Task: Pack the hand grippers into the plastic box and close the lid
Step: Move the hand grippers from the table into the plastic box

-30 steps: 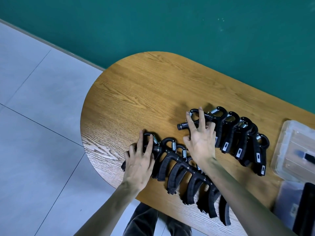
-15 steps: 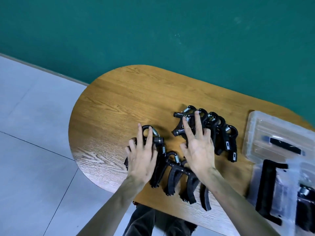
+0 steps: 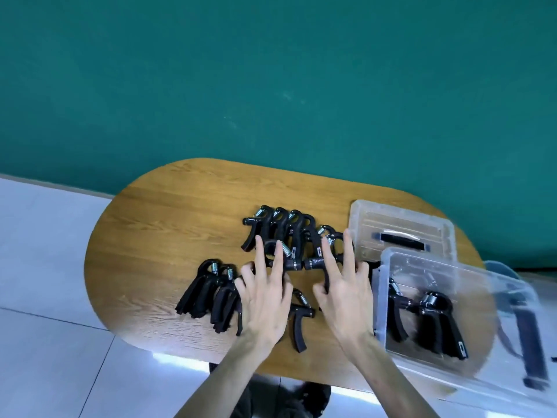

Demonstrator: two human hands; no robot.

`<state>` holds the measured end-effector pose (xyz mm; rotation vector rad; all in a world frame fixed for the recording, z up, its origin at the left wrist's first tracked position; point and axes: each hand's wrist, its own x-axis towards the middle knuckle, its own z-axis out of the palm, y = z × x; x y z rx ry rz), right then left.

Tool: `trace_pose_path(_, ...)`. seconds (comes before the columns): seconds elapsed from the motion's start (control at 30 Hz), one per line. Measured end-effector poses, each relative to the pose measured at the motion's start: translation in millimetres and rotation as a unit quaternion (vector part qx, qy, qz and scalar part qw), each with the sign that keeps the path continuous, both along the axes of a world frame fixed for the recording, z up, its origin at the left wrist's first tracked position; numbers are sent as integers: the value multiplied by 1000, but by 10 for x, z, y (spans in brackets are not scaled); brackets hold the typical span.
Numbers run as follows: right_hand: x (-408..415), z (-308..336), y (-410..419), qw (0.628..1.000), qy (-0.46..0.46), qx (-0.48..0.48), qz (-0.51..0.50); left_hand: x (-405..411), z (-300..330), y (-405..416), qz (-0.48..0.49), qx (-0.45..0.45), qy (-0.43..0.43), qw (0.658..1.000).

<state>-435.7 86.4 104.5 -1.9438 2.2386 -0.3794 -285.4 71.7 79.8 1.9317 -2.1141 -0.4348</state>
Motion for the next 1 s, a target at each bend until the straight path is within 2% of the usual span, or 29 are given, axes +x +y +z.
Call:
trace_pose_path(0.27,-769,299,432,997,-8,-30,-77,-890,341,336,-37,-7,-2,999)
trace_pose_path(0.5,-1438,327,747,992,-5,-41,-122,-1560,380,566,-100,-11,-14,995)
trace_pose_path(0.7,-1886,202,1008,984,-26,-31,-172,-2040,321,667,-131,-15,-22,991)
trace_pose_path(1.0,-2446,-217,1248,975,-64,22,-210,-2573,27,724,-137,34,-39,989)
